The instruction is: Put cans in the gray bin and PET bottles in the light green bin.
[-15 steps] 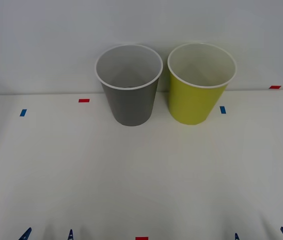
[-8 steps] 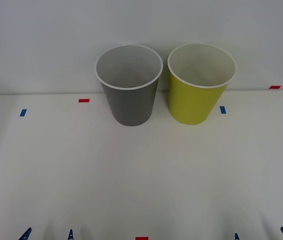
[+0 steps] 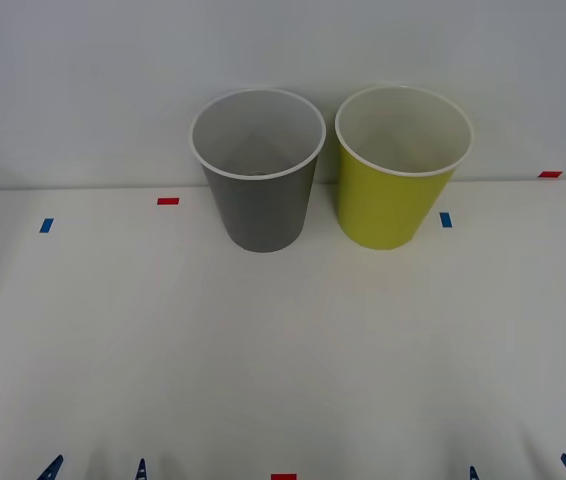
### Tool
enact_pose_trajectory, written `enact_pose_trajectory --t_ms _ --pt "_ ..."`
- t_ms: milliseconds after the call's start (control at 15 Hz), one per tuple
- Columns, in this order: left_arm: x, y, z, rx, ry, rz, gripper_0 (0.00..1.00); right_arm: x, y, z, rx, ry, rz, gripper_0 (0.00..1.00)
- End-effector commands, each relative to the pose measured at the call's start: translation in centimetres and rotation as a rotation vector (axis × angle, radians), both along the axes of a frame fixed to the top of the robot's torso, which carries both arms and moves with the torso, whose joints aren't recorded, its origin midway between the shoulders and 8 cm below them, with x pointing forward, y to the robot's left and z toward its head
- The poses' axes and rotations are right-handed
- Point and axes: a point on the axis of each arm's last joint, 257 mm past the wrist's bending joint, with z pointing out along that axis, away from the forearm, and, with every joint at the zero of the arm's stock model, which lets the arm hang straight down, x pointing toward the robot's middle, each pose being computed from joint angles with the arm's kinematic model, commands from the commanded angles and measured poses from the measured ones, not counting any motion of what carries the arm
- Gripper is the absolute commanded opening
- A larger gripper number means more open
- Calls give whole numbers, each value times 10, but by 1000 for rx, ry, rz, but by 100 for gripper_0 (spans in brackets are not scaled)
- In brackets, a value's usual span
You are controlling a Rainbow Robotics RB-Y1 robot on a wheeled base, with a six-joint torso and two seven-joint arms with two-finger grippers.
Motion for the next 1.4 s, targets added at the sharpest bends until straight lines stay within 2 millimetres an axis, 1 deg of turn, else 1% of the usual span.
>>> enact_pose_trajectory --t_ms 67,1400 --pt "0 0 0 0 0 0 100 0 0 0 0 0 0 100" --pt "0 0 0 0 0 0 100 0 0 0 0 0 0 100"
